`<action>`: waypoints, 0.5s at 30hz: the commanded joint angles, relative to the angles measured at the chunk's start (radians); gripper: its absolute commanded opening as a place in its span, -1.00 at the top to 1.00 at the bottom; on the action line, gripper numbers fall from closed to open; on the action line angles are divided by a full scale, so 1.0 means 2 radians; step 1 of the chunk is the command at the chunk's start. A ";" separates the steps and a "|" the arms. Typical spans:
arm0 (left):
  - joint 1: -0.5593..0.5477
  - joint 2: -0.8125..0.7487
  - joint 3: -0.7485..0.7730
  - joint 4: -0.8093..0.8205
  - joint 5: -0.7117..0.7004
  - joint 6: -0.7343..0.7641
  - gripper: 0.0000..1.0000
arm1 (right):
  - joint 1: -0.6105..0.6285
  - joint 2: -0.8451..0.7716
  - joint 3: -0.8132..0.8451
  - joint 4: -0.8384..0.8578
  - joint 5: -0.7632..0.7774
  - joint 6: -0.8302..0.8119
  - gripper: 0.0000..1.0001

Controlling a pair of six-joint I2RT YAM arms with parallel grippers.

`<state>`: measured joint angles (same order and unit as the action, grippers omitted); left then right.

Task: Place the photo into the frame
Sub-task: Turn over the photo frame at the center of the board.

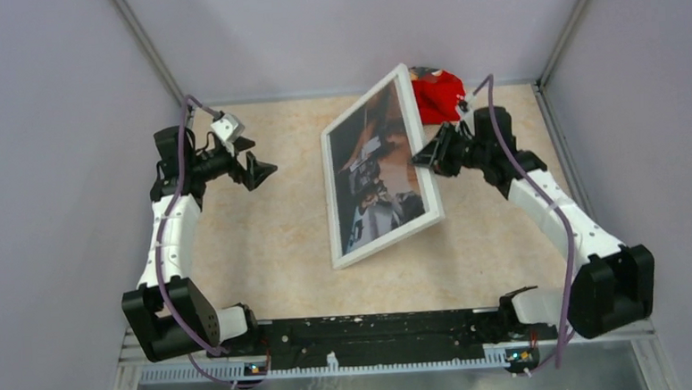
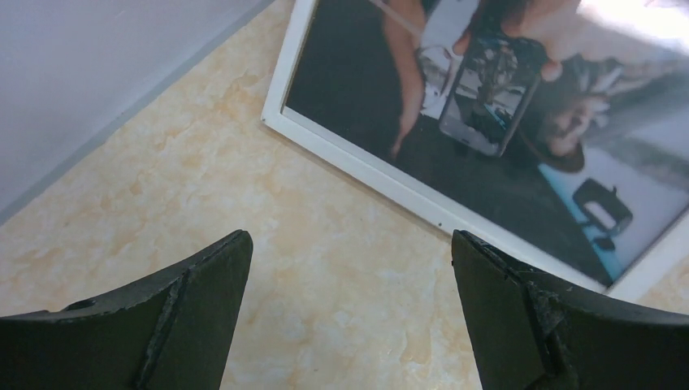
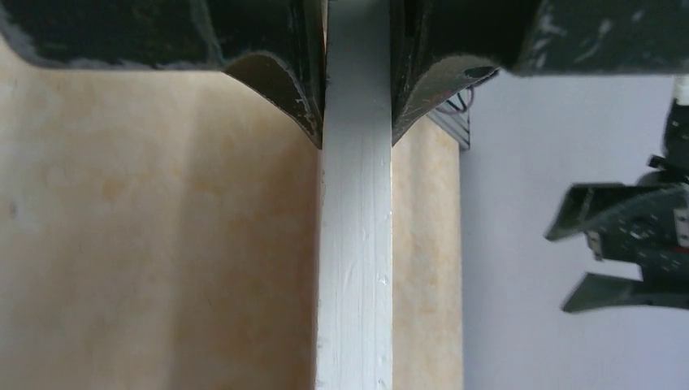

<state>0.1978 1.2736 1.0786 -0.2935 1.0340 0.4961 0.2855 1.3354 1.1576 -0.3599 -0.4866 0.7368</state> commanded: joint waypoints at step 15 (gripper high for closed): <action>0.011 -0.006 -0.077 0.011 -0.023 -0.017 -0.97 | 0.006 -0.049 -0.370 0.259 -0.049 0.029 0.90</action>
<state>0.2127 1.2980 0.9489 -0.3145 0.9943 0.4583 0.2859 1.1889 0.4824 0.0628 -0.5728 0.8917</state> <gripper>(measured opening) 0.987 0.267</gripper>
